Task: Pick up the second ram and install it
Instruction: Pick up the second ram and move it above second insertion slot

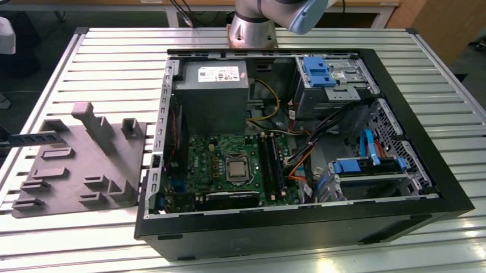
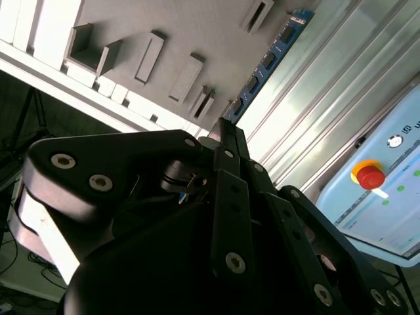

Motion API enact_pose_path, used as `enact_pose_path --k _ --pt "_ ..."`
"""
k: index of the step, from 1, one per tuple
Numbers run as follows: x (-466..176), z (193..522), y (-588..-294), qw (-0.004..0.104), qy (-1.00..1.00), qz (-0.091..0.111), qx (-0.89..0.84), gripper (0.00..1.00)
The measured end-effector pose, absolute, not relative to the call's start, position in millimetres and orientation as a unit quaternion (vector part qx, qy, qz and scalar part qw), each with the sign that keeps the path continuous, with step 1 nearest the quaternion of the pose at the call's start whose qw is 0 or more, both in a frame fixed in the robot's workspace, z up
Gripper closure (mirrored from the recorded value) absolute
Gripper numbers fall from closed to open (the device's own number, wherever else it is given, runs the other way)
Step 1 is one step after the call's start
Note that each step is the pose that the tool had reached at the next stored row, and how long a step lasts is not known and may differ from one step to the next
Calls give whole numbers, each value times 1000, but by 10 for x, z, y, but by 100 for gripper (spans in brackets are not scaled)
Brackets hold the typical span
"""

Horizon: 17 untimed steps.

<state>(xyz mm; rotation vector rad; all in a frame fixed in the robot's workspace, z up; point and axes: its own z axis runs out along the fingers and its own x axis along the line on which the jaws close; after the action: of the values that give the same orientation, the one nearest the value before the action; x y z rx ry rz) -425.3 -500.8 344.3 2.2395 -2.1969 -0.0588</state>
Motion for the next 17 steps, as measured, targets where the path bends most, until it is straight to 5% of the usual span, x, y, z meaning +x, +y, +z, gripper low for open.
enact_pose_path --k 17 --pt "-4253 3507 -5008 2 -700 -19 714 88"
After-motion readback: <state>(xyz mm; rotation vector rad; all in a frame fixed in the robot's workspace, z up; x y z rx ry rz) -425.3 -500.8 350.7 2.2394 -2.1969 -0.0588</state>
